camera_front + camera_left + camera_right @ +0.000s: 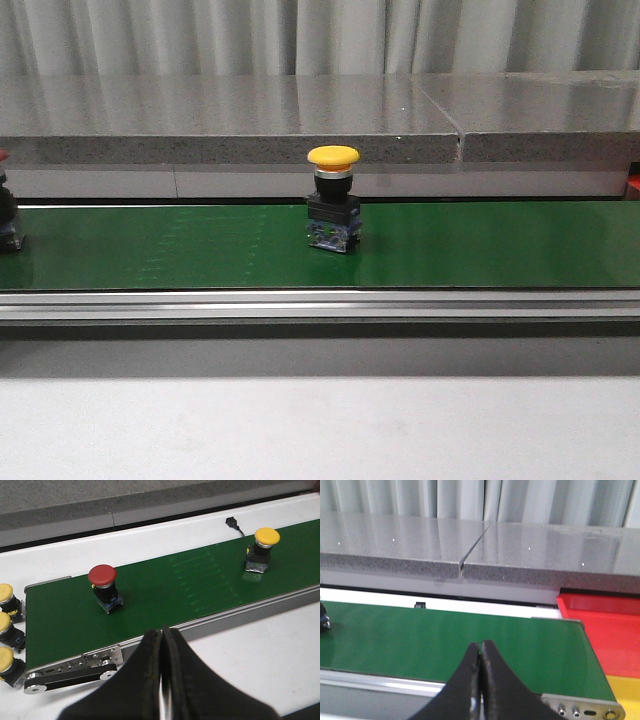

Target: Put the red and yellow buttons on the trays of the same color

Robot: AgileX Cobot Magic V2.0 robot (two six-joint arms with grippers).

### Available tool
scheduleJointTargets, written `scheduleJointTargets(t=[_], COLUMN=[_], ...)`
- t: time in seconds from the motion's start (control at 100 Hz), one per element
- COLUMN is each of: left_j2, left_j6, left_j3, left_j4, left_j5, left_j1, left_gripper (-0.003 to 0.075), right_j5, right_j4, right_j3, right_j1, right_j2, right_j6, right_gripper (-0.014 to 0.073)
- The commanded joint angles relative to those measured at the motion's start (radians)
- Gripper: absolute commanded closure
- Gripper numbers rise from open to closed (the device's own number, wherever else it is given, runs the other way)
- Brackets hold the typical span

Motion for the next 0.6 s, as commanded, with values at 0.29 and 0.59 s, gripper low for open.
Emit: scheduleJointTargets(t=[0.29, 0.59], left_j2=[-0.315, -0.409], left_j6=[-0.009, -0.009], left_j3=[0.079, 0.079], left_j4=[-0.028, -0.013], left_j5=[-0.001, -0.001], left_j1=[-0.01, -0.01], left_gripper=[0.0741, 0.0741], right_j5=[-0.166, 0.037], right_j4=[-0.01, -0.01], right_j3=[-0.031, -0.231], right_j1=[-0.007, -0.007], right_j2=[-0.009, 0.119], right_j6=[-0.007, -0.007], right_gripper=[0.0659, 0.0658])
